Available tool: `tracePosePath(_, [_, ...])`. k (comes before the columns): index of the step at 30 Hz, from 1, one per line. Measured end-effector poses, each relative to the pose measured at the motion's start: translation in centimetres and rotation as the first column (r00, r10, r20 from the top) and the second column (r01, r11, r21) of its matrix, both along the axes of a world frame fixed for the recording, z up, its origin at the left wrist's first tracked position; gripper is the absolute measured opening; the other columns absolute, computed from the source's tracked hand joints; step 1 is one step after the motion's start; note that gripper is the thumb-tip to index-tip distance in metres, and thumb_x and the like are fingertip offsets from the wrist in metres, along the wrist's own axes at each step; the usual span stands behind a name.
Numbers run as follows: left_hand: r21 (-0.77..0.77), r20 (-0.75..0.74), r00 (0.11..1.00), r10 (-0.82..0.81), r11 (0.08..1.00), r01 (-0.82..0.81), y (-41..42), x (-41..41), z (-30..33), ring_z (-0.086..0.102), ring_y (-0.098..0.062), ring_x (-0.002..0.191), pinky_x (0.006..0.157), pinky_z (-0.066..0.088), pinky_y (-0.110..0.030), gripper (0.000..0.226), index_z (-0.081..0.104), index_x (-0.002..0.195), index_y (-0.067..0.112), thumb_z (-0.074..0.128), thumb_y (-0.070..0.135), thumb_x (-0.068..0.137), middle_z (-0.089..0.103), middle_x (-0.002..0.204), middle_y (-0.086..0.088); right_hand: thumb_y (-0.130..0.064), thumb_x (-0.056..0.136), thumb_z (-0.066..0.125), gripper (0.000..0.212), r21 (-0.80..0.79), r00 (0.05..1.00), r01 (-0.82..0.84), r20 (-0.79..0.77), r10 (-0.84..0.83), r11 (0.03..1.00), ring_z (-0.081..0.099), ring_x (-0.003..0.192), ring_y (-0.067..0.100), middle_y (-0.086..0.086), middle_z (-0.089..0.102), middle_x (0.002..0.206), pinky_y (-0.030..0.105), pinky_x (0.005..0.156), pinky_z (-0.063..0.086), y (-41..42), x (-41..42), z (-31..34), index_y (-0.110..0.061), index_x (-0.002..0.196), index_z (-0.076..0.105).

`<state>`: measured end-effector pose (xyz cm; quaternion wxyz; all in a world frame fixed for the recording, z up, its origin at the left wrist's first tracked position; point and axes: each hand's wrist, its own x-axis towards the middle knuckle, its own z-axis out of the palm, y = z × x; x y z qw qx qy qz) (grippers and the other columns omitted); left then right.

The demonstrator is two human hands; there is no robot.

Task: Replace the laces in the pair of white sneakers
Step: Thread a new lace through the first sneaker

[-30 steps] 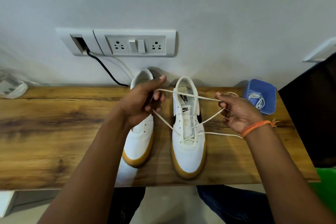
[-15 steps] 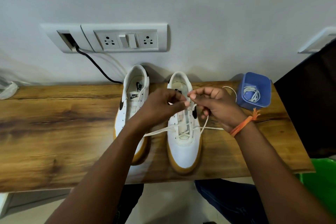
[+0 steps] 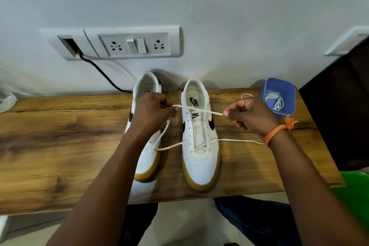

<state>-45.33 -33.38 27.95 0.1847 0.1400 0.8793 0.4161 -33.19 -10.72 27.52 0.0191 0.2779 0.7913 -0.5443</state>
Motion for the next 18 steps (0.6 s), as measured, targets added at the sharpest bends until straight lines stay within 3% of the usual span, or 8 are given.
tracePosePath(3, [-0.068,0.03,0.999,-0.043,0.997,0.045,-0.3,-0.1,0.0,0.057,0.001,0.046,0.045,0.041,-0.012,0.009,0.073,0.077,0.011,0.08,0.015,0.081,0.07,0.063,0.0,-0.008,0.085,0.073,0.008,0.028,0.999,0.023,0.033,-0.024,0.999,0.059,0.049,0.012,0.013,0.068,0.073,0.02,0.045,0.049,0.2,0.0,-0.8,-0.001,0.09,0.073])
tracePosePath(7, [-0.243,0.197,0.912,-0.361,0.883,0.402,-0.3,0.3,0.2,0.072,-0.013,0.069,0.063,0.059,-0.029,0.025,0.074,0.082,0.017,0.09,0.03,0.068,0.074,0.074,0.003,-0.004,0.084,0.072,0.001,-0.082,0.999,-0.032,-0.02,0.031,0.996,0.062,0.056,0.017,0.013,0.067,0.069,0.024,0.05,0.053,-0.5,-0.3,-0.6,-0.005,0.085,0.072])
tracePosePath(9, [-0.212,0.243,0.905,-0.35,0.891,0.401,0.1,0.9,0.2,0.073,-0.017,0.067,0.063,0.062,-0.03,0.037,0.073,0.085,0.015,0.089,0.041,0.065,0.075,0.075,0.0,-0.005,0.083,0.074,0.002,-0.127,0.992,-0.124,-0.037,0.121,0.984,0.064,0.06,0.019,0.012,0.07,0.068,0.027,0.054,0.053,-1.1,-0.4,-0.4,-0.005,0.085,0.074])
tracePosePath(11, [-0.203,0.149,0.935,-0.321,0.916,0.347,0.6,1.2,0.2,0.071,-0.014,0.067,0.064,0.06,-0.03,0.046,0.072,0.089,0.016,0.086,0.052,0.064,0.074,0.076,0.001,-0.008,0.082,0.075,0.006,-0.114,0.983,-0.179,-0.055,0.173,0.977,0.065,0.062,0.019,0.012,0.072,0.072,0.03,0.056,0.054,-1.7,-0.5,-0.4,-0.005,0.088,0.075])
tracePosePath(13, [-0.124,0.068,0.943,-0.325,0.936,0.331,1.1,1.6,0.2,0.069,-0.006,0.071,0.067,0.057,-0.027,0.048,0.072,0.099,0.02,0.084,0.053,0.066,0.073,0.084,0.006,-0.009,0.081,0.077,0.009,-0.105,0.978,-0.204,-0.074,0.197,0.973,0.067,0.062,0.019,0.011,0.073,0.074,0.033,0.058,0.055,-2.4,-0.7,-0.3,-0.006,0.089,0.075])
tracePosePath(16, [0.156,0.161,0.926,-0.341,0.935,0.317,1.8,2.3,0.5,0.066,-0.015,0.054,0.052,0.052,-0.023,0.033,0.071,0.104,0.014,0.083,0.029,0.077,0.075,0.084,0.002,-0.009,0.078,0.079,0.016,-0.128,0.968,-0.242,-0.097,0.231,0.962,0.069,0.061,0.02,0.012,0.074,0.075,0.029,0.056,0.057,-3.3,-0.7,0.1,-0.002,0.09,0.073])
tracePosePath(18, [0.248,0.176,0.921,-0.347,0.921,0.3,2.1,2.7,0.5,0.066,-0.017,0.05,0.048,0.049,-0.022,0.023,0.071,0.102,0.01,0.079,0.018,0.082,0.075,0.078,-0.003,-0.006,0.077,0.079,0.018,-0.145,0.97,-0.229,-0.122,0.212,0.963,0.069,0.061,0.022,0.017,0.073,0.076,0.029,0.056,0.058,-3.5,-0.8,0.4,0.002,0.091,0.071])
